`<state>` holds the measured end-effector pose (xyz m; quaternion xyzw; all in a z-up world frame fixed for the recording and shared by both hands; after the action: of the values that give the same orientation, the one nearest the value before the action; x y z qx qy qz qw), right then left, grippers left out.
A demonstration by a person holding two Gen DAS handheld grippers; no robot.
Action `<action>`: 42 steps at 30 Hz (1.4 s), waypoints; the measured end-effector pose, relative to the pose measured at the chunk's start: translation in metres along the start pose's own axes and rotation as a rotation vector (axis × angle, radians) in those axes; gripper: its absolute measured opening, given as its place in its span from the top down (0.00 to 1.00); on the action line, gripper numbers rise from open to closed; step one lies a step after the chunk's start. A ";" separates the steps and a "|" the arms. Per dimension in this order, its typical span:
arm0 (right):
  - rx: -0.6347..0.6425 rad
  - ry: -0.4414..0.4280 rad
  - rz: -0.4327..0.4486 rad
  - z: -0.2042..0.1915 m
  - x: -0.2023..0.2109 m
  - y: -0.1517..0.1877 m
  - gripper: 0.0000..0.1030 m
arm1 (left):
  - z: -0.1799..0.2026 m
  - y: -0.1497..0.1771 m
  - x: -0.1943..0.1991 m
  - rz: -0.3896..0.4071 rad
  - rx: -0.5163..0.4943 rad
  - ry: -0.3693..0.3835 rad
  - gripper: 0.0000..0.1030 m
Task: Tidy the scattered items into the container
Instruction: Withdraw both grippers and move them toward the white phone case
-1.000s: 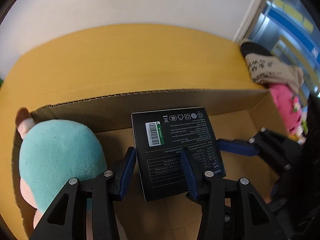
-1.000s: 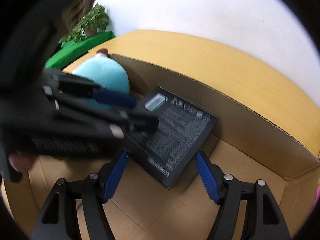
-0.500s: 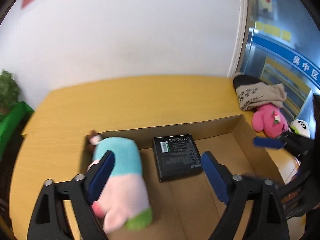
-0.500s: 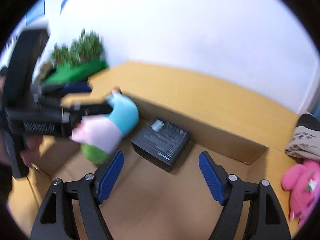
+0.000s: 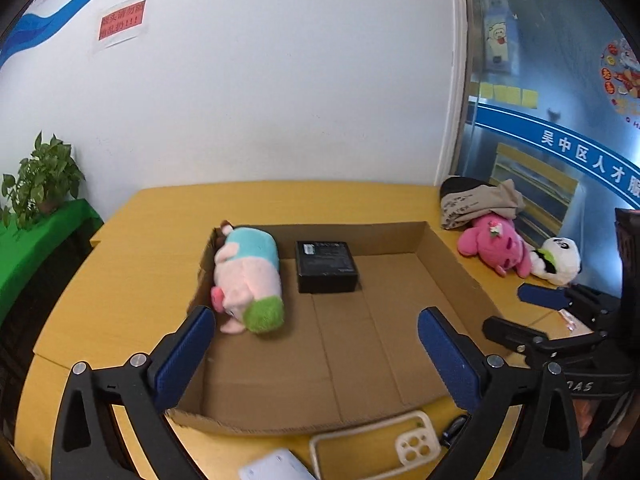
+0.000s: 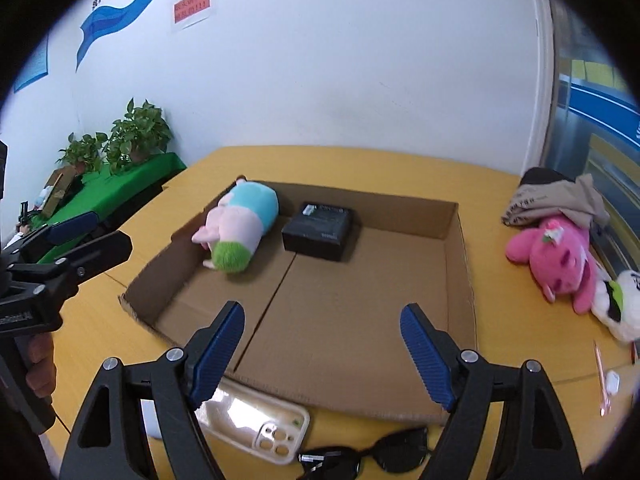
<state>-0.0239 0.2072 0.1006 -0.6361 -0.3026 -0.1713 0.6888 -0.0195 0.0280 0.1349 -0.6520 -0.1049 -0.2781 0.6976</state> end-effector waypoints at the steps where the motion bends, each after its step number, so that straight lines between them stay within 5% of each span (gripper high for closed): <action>1: -0.001 0.003 -0.002 -0.002 0.002 0.005 0.22 | 0.003 0.003 0.004 0.001 -0.003 -0.001 0.00; 18: -0.016 0.025 0.031 -0.003 0.048 0.031 0.22 | 0.033 0.023 0.031 -0.014 -0.019 0.024 0.00; 42: -0.025 0.016 -0.005 -0.002 0.031 0.039 0.22 | 0.033 0.038 0.015 -0.061 0.001 0.069 0.00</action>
<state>0.0238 0.2151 0.0899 -0.6426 -0.2962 -0.1820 0.6828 0.0195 0.0558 0.1142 -0.6381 -0.1008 -0.3215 0.6923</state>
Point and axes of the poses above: each gripper's, at about its wrist camera, not at the fingertips, and x roughly against the way its jaws point, z to its right, y to its underside, the point moved 5 cm from there along -x, roughly the way its jaws point, and after that the axes turned 5 degrees about y, right-handed, at the moved point
